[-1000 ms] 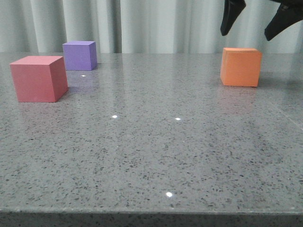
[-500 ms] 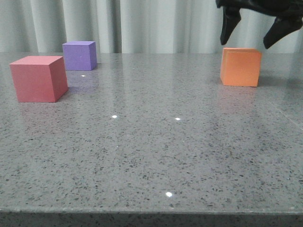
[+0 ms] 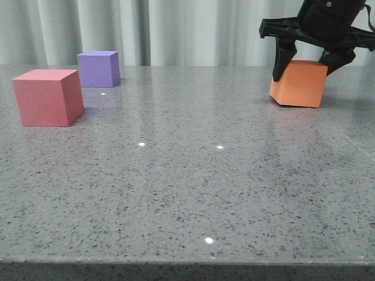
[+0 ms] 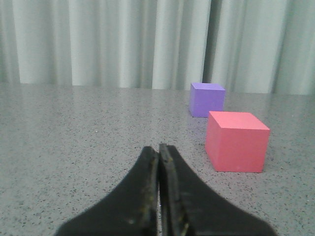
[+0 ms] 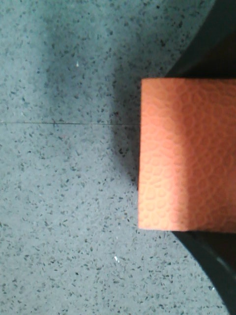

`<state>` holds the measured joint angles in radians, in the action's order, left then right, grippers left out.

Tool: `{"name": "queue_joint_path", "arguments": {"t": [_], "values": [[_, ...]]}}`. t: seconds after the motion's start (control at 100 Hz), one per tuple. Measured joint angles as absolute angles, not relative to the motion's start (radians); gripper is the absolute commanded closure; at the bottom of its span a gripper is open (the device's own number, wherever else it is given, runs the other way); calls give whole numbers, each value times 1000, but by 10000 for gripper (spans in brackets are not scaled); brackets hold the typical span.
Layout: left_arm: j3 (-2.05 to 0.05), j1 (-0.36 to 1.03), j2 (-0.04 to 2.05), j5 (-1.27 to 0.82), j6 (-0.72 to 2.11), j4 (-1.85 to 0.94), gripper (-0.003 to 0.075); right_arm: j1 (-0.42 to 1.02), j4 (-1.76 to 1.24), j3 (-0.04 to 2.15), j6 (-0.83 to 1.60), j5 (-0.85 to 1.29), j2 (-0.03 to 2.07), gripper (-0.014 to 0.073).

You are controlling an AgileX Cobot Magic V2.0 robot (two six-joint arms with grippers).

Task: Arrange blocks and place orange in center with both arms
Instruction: 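Lift the orange cube with the right gripper and carry it toward the purple cube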

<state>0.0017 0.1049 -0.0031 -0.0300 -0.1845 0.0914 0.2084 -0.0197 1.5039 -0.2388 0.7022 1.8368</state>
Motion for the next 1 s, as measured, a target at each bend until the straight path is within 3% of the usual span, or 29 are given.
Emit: {"name": "queue_joint_path", "arguments": {"t": [0.4, 0.89, 1.0], "values": [[2, 105, -3, -30, -185, 91, 741, 371, -21, 1626, -256, 702, 1821, 263], [2, 105, -3, -30, -185, 91, 741, 539, -15, 2024, -321, 823, 2104, 261], [2, 105, -3, -30, -185, 91, 741, 541, -10, 2039, -322, 853, 2135, 207]]}}
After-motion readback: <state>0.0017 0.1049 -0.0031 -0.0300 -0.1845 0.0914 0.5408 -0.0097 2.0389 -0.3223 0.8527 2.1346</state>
